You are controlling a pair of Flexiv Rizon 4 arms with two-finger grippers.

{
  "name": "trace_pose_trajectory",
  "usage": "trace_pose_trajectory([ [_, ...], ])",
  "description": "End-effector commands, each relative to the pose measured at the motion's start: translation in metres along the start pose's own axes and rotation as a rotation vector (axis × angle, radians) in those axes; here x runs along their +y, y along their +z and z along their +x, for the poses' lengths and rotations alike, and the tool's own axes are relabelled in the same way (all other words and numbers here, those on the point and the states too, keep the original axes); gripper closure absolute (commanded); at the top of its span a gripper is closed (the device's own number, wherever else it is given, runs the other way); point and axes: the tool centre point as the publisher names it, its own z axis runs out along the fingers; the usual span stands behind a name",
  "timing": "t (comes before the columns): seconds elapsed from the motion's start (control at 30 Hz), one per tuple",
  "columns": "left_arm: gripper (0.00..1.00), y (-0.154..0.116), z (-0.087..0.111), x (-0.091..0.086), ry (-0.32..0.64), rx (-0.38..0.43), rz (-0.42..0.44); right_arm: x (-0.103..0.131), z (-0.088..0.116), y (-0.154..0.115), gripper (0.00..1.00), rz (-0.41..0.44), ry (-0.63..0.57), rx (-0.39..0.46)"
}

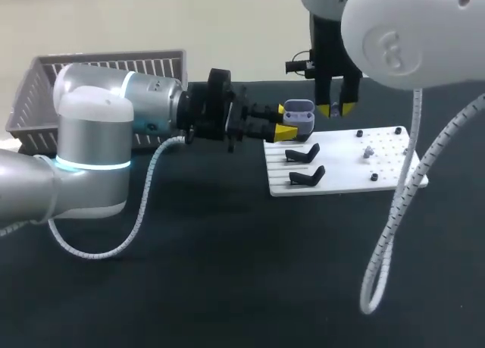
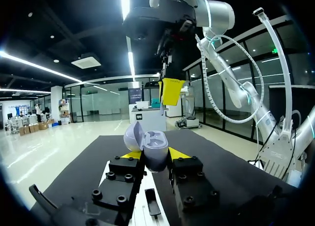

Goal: Pick up each earbud case from the left stands, insert the matching earbuds, close the lid, and place the case in the box.

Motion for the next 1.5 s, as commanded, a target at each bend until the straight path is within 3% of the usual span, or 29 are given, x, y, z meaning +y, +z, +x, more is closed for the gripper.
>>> trace_pose_trajectory([
  [0.03, 1.0, -0.001, -0.001, -0.01, 0.004, -0.007, -0.025, 0.003, -0.002, -0.005, 1.0, -0.01, 0.097, 0.0],
  [0.33, 1.0, 0.004, -0.002, -0.014, 0.017, -0.02, 0.003, 0.024, 0.001, -0.009, 1.0, -0.029, 0.223, 0.049],
  [0.5, 1.0, 0.004, -0.001, -0.01, 0.01, -0.008, 0.013, 0.029, 0.005, -0.007, 1.0, 0.004, 0.27, 0.079],
  [0.77, 1.0, 0.005, 0.003, -0.001, -0.007, 0.006, 0.026, 0.038, 0.008, -0.005, 1.0, -0.038, 0.32, 0.074],
  [1.4, 1.0, 0.005, 0.003, -0.001, -0.007, 0.006, 0.026, 0.038, 0.008, -0.005, 1.0, -0.038, 0.32, 0.074],
  [1.5, 1.0, 0.005, 0.003, -0.001, -0.007, 0.006, 0.026, 0.04, 0.003, -0.004, 1.0, -0.068, 0.386, 0.077],
])
